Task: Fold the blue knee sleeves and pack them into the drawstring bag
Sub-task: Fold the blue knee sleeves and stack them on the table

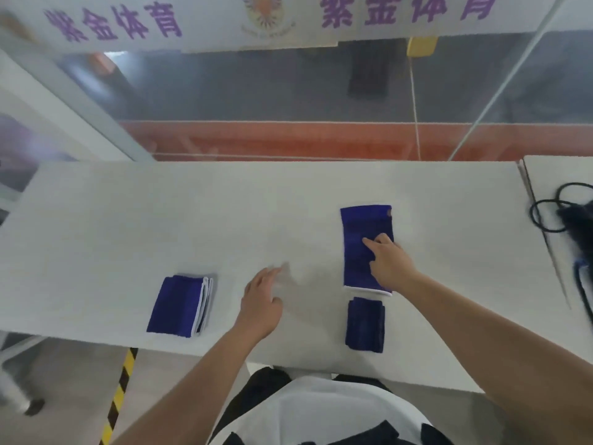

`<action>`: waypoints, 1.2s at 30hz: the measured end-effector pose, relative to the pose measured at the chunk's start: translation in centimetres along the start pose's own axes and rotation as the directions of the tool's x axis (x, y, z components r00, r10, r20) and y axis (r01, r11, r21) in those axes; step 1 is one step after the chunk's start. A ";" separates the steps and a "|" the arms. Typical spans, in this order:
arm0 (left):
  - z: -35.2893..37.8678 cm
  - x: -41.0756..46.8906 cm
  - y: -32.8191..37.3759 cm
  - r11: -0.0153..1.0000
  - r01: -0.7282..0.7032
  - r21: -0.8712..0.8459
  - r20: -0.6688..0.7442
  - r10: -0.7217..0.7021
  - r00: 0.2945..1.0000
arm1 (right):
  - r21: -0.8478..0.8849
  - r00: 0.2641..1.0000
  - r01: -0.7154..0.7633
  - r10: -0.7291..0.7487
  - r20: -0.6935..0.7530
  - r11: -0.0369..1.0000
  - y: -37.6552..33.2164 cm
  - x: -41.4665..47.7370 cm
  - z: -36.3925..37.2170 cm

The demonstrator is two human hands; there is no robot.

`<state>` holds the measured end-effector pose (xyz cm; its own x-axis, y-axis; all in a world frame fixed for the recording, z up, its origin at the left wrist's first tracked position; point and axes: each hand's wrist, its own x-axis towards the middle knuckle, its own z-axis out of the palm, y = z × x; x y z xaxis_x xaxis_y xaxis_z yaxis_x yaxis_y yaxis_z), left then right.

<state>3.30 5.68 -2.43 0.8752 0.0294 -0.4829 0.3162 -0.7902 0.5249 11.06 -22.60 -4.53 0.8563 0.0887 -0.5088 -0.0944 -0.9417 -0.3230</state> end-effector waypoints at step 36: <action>-4.0 -4.2 -9.6 0.935 -0.342 0.090 -0.174 0.353 0.919 | 0.077 0.932 0.351 -0.341 -0.119 0.933 -16.1 -8.7 7.6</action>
<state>-1.96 15.60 -2.66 0.9798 -0.1456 -0.1367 -0.0368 -0.8045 0.5928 1.25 -5.77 -0.99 0.8912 0.3651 -0.2692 0.1735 -0.8227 -0.5413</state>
